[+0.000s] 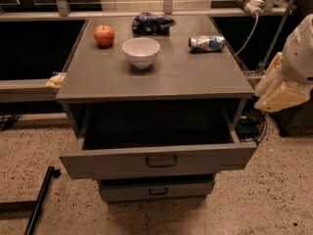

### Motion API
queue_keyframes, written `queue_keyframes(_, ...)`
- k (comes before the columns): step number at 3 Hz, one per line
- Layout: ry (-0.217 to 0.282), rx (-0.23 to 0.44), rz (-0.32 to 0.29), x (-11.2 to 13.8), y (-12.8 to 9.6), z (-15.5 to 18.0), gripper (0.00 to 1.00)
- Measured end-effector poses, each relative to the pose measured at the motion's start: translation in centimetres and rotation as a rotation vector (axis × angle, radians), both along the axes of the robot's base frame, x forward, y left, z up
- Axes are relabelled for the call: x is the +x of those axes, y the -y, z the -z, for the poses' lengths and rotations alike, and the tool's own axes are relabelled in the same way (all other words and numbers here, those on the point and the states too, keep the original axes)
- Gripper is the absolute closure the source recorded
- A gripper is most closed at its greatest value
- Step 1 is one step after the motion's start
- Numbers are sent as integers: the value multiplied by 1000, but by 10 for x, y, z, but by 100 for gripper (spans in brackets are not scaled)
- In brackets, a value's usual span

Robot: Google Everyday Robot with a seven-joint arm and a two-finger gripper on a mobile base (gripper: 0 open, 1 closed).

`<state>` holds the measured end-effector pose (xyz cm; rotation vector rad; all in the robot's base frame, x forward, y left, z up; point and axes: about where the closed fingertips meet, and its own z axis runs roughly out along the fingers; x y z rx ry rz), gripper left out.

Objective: Close top drawer

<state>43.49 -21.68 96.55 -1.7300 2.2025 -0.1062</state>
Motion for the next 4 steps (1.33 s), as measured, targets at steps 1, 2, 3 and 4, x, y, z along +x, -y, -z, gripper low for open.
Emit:
queue_keyframes(1,45,5,-46,-16,-1,23,89)
queue_keyframes(2,35,29,-68,-26,6,93,100)
queue_keyframes(3,-37,95,-77,-33,12,183,100)
queue_keyframes(4,-37,95,-77,-33,12,183,100)
